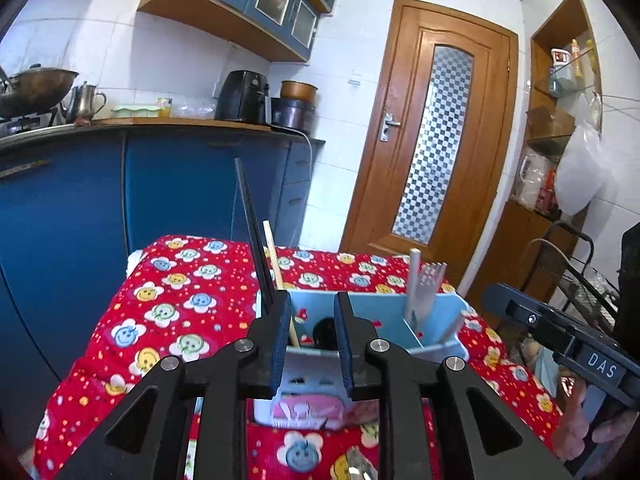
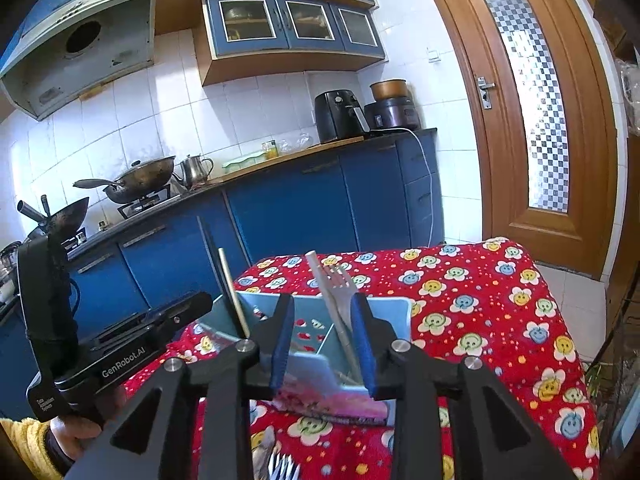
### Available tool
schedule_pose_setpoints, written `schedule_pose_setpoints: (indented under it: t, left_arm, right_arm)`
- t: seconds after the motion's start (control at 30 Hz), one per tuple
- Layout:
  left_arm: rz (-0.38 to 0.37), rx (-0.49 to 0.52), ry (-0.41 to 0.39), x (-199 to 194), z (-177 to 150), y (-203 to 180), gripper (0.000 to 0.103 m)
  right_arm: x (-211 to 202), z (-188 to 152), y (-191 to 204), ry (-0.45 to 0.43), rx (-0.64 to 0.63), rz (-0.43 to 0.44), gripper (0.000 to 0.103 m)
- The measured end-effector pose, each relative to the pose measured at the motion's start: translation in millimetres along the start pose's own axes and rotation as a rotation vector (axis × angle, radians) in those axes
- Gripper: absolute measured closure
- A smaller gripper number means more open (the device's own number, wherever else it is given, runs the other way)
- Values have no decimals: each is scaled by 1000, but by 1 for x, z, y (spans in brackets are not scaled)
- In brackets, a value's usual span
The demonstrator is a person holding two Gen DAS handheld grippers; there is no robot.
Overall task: Organize utensils
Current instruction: 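Return the left gripper to the utensils and grasp the beige spoon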
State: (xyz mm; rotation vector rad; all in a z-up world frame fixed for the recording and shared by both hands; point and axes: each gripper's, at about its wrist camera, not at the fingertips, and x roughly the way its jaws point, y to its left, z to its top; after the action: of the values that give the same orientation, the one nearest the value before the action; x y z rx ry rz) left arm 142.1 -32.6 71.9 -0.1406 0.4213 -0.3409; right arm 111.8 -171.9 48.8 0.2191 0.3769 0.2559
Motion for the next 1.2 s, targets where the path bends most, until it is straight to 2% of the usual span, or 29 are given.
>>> schedule_pose_setpoints:
  t: [0.37,0.7,1.2]
  left_arm:
    - [-16,9,98,-34,-9,-4,81]
    - [-39,24,204,-57,-31,-15,81]
    - [3,30,357,-72,-72,-24,81]
  right_arm:
    - [-33,-13,13,66,0,-40,69]
    - [-58,-35,13,126,61,-65,67]
    - [-82,-74,13,200,107,-84,63]
